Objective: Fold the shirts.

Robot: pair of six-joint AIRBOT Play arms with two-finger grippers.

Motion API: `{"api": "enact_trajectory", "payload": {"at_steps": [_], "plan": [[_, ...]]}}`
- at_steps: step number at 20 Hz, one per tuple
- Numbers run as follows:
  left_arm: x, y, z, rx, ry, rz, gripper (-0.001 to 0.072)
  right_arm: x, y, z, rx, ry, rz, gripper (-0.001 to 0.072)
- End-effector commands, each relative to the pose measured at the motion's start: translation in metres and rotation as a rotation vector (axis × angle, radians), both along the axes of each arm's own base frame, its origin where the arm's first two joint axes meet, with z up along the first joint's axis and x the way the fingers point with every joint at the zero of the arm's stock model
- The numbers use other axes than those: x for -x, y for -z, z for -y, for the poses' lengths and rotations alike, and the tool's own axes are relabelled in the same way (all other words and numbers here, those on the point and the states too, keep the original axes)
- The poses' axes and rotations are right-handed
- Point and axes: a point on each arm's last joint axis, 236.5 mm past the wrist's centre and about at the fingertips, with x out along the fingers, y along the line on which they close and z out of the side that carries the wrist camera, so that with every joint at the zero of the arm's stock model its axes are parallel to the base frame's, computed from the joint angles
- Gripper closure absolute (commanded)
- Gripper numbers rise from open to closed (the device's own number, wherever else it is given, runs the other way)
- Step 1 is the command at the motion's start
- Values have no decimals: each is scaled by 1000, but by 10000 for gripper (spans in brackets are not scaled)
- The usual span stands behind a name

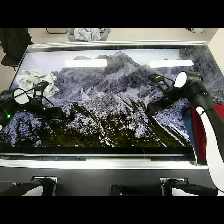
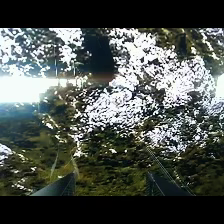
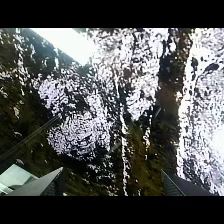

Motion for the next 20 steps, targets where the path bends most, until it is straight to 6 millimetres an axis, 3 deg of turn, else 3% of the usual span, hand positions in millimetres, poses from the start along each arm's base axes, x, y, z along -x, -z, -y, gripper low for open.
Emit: {"api": "enact_trajectory", "payload": {"at_steps": [1,5,9,12,13,14,16,18,20], "plan": [[0,0,0,0,0,1,181,0,0,0,0,0,-1,21],[0,0,0,1,-1,1,181,0,0,0,-1,0,-1,21],[-21,-3,0,5,-16,84,181,0,0,0,0,0,-1,21],[-32,-6,1,12,-25,131,181,-19,-2,-1,-7,15,77,21],[-50,-13,1,16,-40,212,171,-26,-4,-1,-9,22,111,21],[-74,-27,-2,18,-61,316,67,-36,-6,-2,-12,30,150,21],[-131,-66,-26,60,-226,482,32,-46,-9,-2,-16,38,197,22],[-186,-103,-71,159,-422,564,28,-50,-11,-2,-16,41,213,22],[-224,-111,-134,260,-642,547,28,-49,-10,-2,-17,40,206,22]]}}
